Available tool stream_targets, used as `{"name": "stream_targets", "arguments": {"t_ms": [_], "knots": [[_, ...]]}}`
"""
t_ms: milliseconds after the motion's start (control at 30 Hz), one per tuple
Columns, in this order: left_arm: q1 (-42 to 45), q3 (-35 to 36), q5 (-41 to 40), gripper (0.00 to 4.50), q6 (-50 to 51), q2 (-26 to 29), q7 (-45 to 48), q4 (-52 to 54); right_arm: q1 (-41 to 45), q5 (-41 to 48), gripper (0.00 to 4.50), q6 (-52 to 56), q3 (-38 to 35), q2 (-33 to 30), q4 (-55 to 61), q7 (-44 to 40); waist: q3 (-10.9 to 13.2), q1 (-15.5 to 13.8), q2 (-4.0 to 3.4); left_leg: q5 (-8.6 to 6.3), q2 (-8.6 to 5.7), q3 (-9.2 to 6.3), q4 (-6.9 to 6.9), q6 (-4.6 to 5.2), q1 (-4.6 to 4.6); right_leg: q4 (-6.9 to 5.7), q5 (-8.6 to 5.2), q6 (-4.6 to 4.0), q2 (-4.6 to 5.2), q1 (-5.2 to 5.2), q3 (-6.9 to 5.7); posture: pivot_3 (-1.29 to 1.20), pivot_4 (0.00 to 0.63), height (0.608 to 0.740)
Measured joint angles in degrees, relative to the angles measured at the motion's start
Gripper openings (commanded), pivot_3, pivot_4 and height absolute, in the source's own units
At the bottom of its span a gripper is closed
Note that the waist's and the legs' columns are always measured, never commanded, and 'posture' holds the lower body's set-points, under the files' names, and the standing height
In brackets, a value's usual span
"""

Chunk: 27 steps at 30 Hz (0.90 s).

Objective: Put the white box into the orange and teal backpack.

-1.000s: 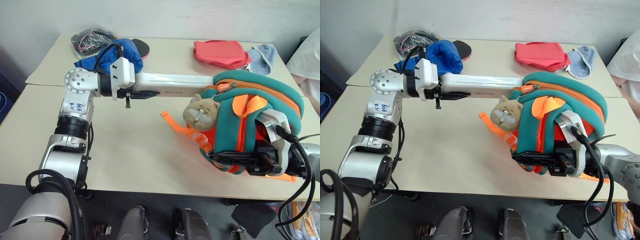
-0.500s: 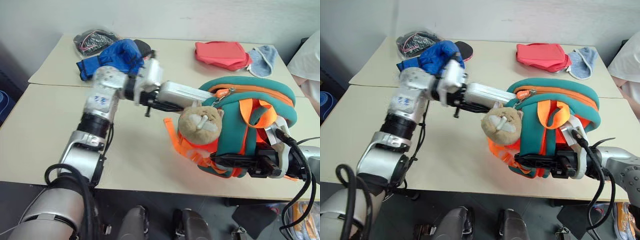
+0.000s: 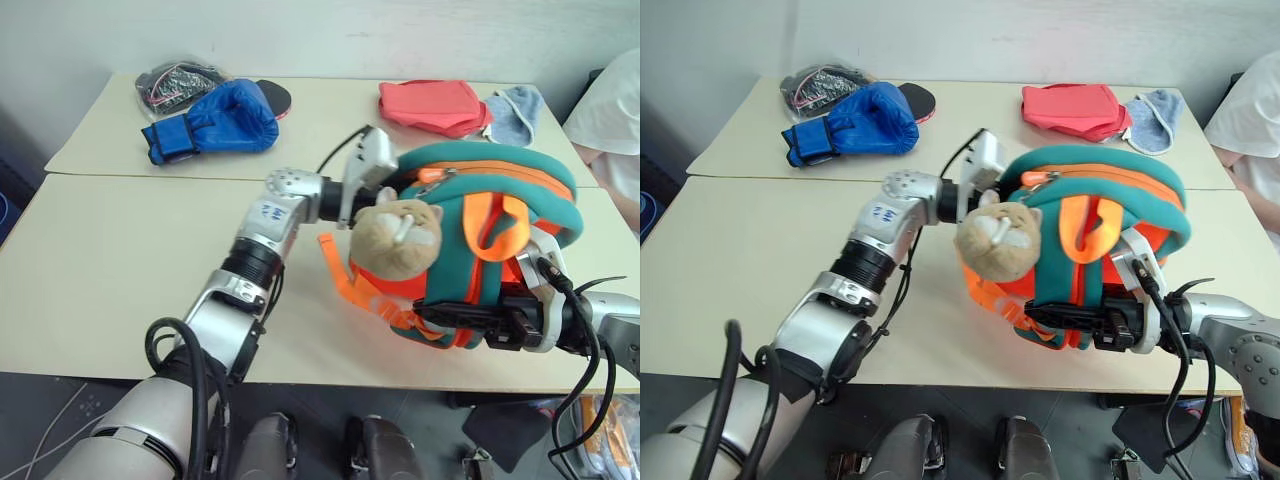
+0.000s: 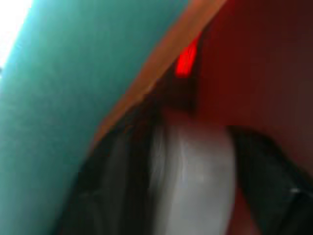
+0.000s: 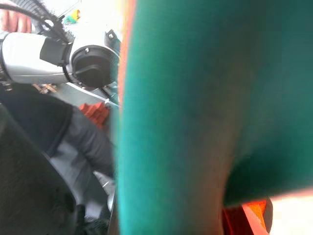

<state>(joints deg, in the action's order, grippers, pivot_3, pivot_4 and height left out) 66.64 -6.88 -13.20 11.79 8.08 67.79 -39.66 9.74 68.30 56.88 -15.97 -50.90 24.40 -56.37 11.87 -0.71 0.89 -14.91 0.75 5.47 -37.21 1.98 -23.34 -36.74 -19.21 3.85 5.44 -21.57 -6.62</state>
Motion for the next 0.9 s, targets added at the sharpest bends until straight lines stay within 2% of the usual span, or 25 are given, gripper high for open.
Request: {"name": "stream_targets", "arguments": {"t_ms": [33,167,300,367,467,600,700,800,900], "knots": [[-0.46,0.71,-0.9,4.38,-0.34,2.38,2.3,0.9,-0.08,-0.04,0.0,-0.25,-0.02,0.11,0.02,0.37,0.0,0.16,0.0,0.01,0.0,0.0,0.01,-0.01,0.0,0.0,0.0,-0.01,0.0,0.0,0.0,0.0,0.15,0.74],[-0.95,5.16,-3.44,4.38,-3.83,12.81,10.73,1.67,-0.93,-0.38,0.0,-0.83,-0.14,0.26,0.0,0.81,0.0,0.38,-0.01,0.02,-0.01,-0.01,-0.01,-0.03,0.0,0.0,-0.02,-0.03,0.0,0.02,-0.02,0.0,0.15,0.74],[-2.06,6.55,-4.3,4.38,-6.65,19.97,18.18,2.62,-1.23,-1.43,0.0,-1.9,-0.12,0.34,-0.23,0.71,0.0,0.0,-0.01,-0.03,-0.04,0.0,-0.1,0.06,-0.02,0.01,-0.01,-0.03,0.03,0.07,-0.01,0.0,0.15,0.74],[-4.72,6.67,-4.95,4.38,-7.01,21.86,18.24,6.06,-0.99,-2.14,0.0,-2.32,0.12,0.68,-0.63,0.44,0.0,-0.33,-0.01,-0.05,-0.04,-0.01,-0.12,0.09,-0.02,0.02,-0.01,-0.02,0.05,0.08,0.01,0.0,0.15,0.74],[-10.18,6.36,-7.76,4.38,-4.73,21.56,18.1,15.36,0.16,-3.2,0.0,-3.05,1.11,1.08,-1.9,-0.01,0.0,-0.66,0.0,-0.07,-0.05,-0.03,-0.19,0.13,-0.05,-0.02,-0.01,-0.02,0.06,0.08,0.04,0.0,0.15,0.74],[-15.58,5.16,-10.15,4.38,-3.13,16.89,13.41,31.02,2.5,-4.22,0.0,-3.07,3.09,1.43,-2.56,-0.44,-0.01,-0.6,-0.01,-0.08,-0.05,-0.02,-0.22,0.15,-0.04,-0.03,-0.01,-0.02,0.07,0.11,0.09,0.0,0.15,0.74],[-17.8,3.57,-10.65,4.38,-2.31,14.48,9.38,37.57,3.35,-4.45,0.0,-2.99,4.08,1.42,-3.05,-0.88,-0.01,-0.39,-0.02,-0.06,-0.05,0.02,-0.15,0.11,0.04,-0.08,-0.01,-0.03,0.04,0.11,0.1,0.0,0.15,0.74],[-18.9,1.95,-9.85,3.82,-2.47,12.12,5.69,38.92,3.87,-5.0,0.0,-2.91,4.43,1.41,-4.14,-1.17,-0.01,-0.47,-0.02,-0.02,-0.04,0.01,-0.15,0.06,0.06,-0.13,-0.01,-0.02,0.02,0.11,0.09,0.0,0.15,0.74],[-19.3,0.1,-7.9,2.95,-4.99,11.43,3.86,38.89,4.66,-5.21,0.0,-2.76,4.45,1.41,-4.38,-1.32,-0.01,-0.52,-0.02,-0.01,-0.04,0.02,-0.14,0.08,0.05,-0.11,-0.01,-0.02,0.02,0.11,0.09,0.0,0.15,0.74]]}}
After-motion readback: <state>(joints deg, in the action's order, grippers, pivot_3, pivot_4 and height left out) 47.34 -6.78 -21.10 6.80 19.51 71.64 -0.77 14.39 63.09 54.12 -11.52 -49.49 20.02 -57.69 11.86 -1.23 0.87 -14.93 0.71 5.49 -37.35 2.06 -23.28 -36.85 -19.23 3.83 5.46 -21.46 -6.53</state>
